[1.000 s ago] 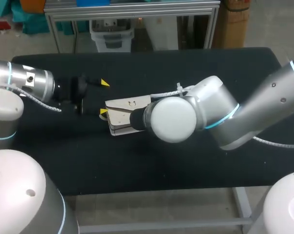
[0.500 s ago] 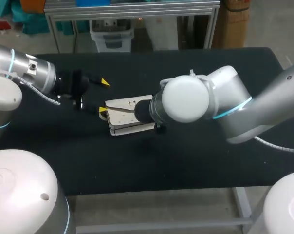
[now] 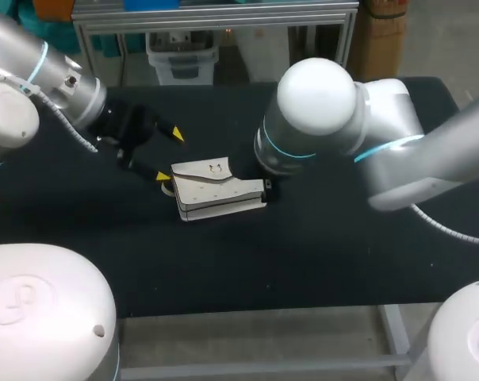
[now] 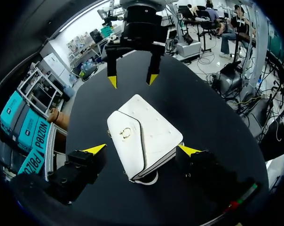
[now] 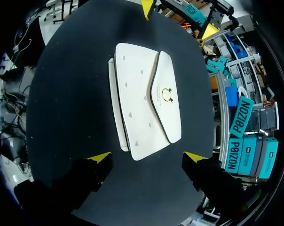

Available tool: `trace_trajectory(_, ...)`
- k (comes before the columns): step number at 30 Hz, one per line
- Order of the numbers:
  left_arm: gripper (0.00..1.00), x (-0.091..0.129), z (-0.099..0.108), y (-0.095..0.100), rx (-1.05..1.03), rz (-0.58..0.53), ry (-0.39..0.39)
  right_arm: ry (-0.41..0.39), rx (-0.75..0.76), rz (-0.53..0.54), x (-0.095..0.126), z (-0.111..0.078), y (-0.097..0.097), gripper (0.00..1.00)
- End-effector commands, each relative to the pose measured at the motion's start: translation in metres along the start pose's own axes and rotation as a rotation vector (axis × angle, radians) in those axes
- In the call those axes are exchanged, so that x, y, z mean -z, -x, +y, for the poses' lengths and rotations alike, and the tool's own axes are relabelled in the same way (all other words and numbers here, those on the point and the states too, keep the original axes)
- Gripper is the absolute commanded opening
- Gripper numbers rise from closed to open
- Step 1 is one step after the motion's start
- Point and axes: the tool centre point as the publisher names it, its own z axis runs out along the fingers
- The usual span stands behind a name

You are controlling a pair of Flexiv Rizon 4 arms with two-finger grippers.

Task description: Pick up the bag, open it, inspect its contents, close it, and place it on the opposite side

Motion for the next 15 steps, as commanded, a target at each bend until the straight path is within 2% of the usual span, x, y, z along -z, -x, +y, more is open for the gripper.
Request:
trace_trajectory(1,1.00,0.002,-0.008,0.006,-0.038,0.104,0.054,-0.005,0.009,0.093,0.003,0.000,0.007,1.00)
trace_trajectory(8,1.00,0.002,-0.011,0.008,-0.103,0.158,0.105,-0.016,0.016,0.157,0.006,-0.003,0.011,1.00)
trace_trajectory(15,1.00,0.008,-0.011,0.011,-0.160,0.185,0.117,-0.025,0.028,0.212,0.010,-0.004,0.017,1.00)
